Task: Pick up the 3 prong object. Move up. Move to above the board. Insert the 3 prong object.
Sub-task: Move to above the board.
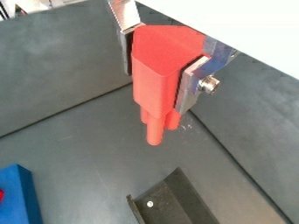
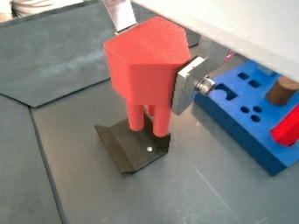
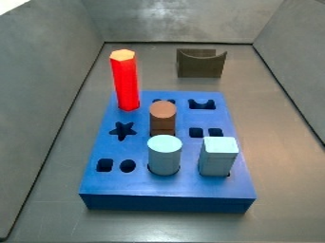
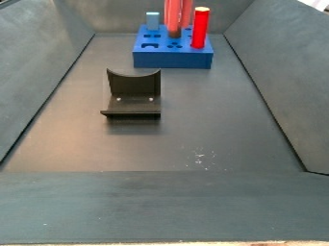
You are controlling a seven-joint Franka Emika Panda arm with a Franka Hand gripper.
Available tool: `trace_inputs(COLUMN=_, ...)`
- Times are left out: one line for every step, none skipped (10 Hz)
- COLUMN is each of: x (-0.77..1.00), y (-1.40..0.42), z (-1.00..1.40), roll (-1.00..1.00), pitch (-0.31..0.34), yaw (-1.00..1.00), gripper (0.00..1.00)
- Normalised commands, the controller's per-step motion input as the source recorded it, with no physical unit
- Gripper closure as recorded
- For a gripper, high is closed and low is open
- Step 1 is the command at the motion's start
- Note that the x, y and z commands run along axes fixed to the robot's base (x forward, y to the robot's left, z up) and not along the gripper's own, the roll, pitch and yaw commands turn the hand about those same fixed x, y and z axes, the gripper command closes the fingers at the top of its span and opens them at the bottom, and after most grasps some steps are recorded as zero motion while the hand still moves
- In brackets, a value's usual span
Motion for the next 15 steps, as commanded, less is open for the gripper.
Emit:
trace_inputs(x=-0.05, y=-1.0, z=0.24, roll=0.05, pitch=0.413, yaw=-1.0, gripper=1.0)
trace_inputs(x=-0.05, y=-1.0, z=0.22, roll=0.05, pitch=0.403, yaw=-1.0, gripper=1.0)
trace_inputs(x=-0.05, y=-1.0, z=0.23, roll=0.02, pitch=0.307, yaw=-0.64, gripper=1.0)
trace_inputs(x=-0.04, y=-1.0, z=0.23, roll=-0.03, pitch=0.248, yaw=-0.48, gripper=1.0)
trace_inputs(x=-0.04, y=-1.0, z=0.23, roll=-0.04, pitch=0.162, yaw=-0.24, gripper=1.0)
trace_inputs(x=-0.04, y=-1.0, z=0.24, roll=-0.04, pitch=0.121, yaw=-0.12, gripper=1.0)
trace_inputs(x=-0.04, y=-1.0, z=0.24, roll=-0.02, pitch=0.091, yaw=-0.05, gripper=1.0)
trace_inputs(x=-0.04, y=-1.0, z=0.25, roll=-0.02, pitch=0.072, yaw=-0.03, gripper=1.0)
trace_inputs(x=-0.03, y=-1.0, z=0.26, roll=0.0, pitch=0.059, yaw=0.0, gripper=1.0)
trace_inputs(x=-0.03, y=-1.0, z=0.26, roll=0.0, pitch=0.065, yaw=0.0, gripper=1.0)
trace_inputs(x=-0.01, y=-1.0, z=0.27, roll=0.0, pitch=0.076, yaw=0.01, gripper=1.0)
trace_inputs(x=0.01, y=-0.84, z=0.23, roll=0.01, pitch=0.093, yaw=0.01, gripper=1.0)
trace_inputs(x=0.03, y=-0.65, z=0.18, roll=0.01, pitch=0.105, yaw=0.01, gripper=1.0)
trace_inputs(x=0.06, y=-0.32, z=0.1, roll=0.01, pitch=0.123, yaw=0.01, gripper=1.0)
trace_inputs(x=0.06, y=-0.2, z=0.07, roll=0.01, pitch=0.123, yaw=0.01, gripper=1.0)
